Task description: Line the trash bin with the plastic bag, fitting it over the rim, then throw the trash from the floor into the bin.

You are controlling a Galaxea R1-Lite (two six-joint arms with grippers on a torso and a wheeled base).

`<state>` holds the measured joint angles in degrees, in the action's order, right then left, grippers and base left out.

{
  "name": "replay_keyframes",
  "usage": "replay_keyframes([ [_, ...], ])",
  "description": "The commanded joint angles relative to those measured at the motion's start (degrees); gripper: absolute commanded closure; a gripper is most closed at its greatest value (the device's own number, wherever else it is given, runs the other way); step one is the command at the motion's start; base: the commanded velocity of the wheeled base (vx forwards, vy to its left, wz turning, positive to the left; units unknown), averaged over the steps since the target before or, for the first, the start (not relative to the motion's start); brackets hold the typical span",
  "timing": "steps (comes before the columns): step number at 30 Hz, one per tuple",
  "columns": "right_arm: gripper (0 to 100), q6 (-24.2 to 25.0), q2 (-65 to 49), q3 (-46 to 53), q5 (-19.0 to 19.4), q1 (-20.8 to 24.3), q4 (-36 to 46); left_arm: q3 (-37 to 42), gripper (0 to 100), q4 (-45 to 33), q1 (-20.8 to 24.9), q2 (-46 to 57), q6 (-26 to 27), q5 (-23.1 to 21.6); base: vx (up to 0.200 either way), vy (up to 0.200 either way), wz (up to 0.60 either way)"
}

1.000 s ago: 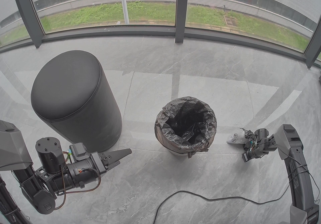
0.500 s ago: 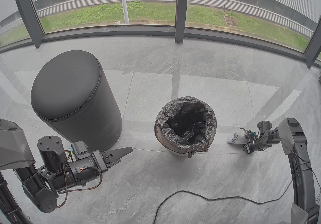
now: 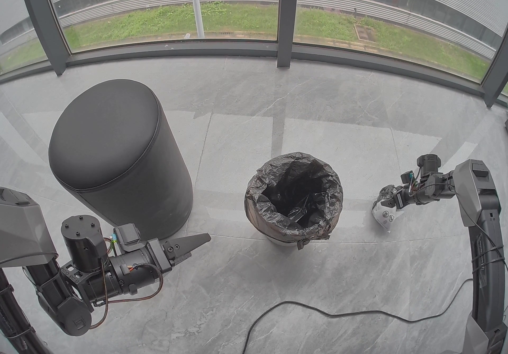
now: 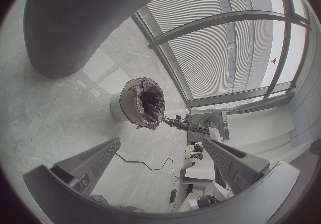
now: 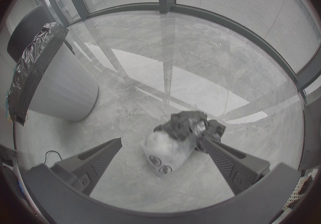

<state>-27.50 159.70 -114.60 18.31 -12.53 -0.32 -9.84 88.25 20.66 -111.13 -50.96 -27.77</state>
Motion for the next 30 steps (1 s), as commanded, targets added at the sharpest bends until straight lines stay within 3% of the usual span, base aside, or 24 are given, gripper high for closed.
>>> replay_keyframes([
  [1, 0, 0.4, 3.5, 0.0, 0.8, 0.1, -5.4, 0.0, 0, 0.0, 0.0, -0.1, 0.0, 0.0, 0.000, 0.000, 0.00],
  [5, 0, 6.1, 13.0, 0.0, -2.4, 1.7, -21.0, 0.0, 0, 0.0, -0.1, -0.2, 0.0, 0.0, 0.000, 0.000, 0.00],
  [7, 0, 6.8, 17.8, 0.0, -7.9, 3.0, -21.3, -0.1, 0, 0.0, 0.0, -0.2, 0.1, 0.0, 0.000, 0.000, 0.00],
  [11, 0, 6.8, 17.9, 0.0, -13.2, 4.5, -22.5, 0.2, 0, 0.0, -0.3, 0.9, 1.0, 0.1, 0.000, 0.000, 0.00],
  [17, 0, 6.6, 17.9, 0.0, -14.4, 4.0, -24.2, 2.0, 0, 0.0, -2.5, 2.8, 1.1, 0.0, 0.000, 0.000, 0.00],
  [25, 0, 6.8, 17.9, 0.0, -14.4, -1.2, -26.1, 1.8, 0, 0.0, -2.2, 2.6, 1.1, -0.1, 0.000, 0.000, 0.00],
  [26, 100, 6.8, 17.9, 0.0, -14.4, -2.0, -26.2, 1.9, 0, 0.0, -2.1, 2.6, 1.1, -0.1, 0.000, 0.000, 0.00],
  [30, 100, 6.7, 17.9, 0.0, -14.1, -2.5, -25.8, 1.6, 0, 0.0, -2.1, 2.6, 1.1, -0.1, 0.000, 0.000, 0.00],
])
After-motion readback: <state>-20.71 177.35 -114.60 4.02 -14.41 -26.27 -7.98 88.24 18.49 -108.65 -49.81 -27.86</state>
